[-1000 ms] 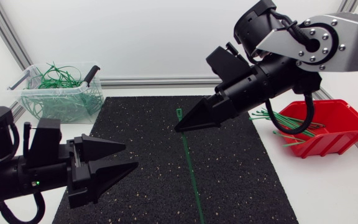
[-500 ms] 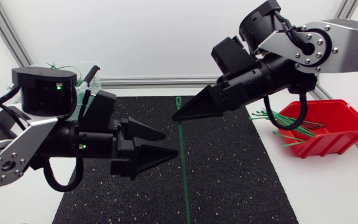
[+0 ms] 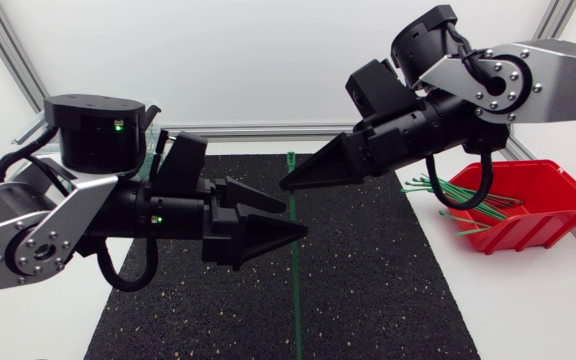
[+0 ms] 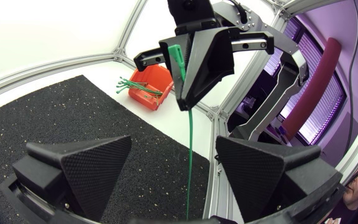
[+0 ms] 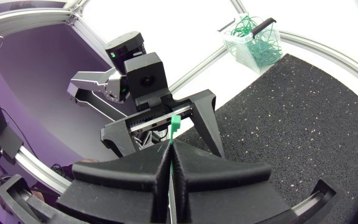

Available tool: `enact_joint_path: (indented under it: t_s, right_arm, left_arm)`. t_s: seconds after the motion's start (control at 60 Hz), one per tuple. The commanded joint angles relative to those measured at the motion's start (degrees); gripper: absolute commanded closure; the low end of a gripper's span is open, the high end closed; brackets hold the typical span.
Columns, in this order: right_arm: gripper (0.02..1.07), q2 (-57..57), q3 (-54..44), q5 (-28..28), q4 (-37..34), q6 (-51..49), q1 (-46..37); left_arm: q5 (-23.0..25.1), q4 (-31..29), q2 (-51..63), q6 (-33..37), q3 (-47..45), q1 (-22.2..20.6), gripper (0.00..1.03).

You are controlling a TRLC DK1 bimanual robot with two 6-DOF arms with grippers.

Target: Take a green cable tie from the red box, thread the tail through the head to close it, then place it in the transparent bin on the left.

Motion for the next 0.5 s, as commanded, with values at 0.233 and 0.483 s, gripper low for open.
enact_joint_path:
  t_s: [0.233, 0.483]
  right_arm:
    - [1.01, 0.9, -1.4, -1.4, 0.9, 1.4, -0.4]
    - [1.01, 0.4, -1.9, -1.4, 1.3, 1.4, -0.4]
  left_arm:
    - [0.6, 2.7, 0.2, -3.5, 0.7, 0.8, 0.46]
    - [0.6, 3.8, -0.7, -4.8, 0.3, 0.8, 0.8]
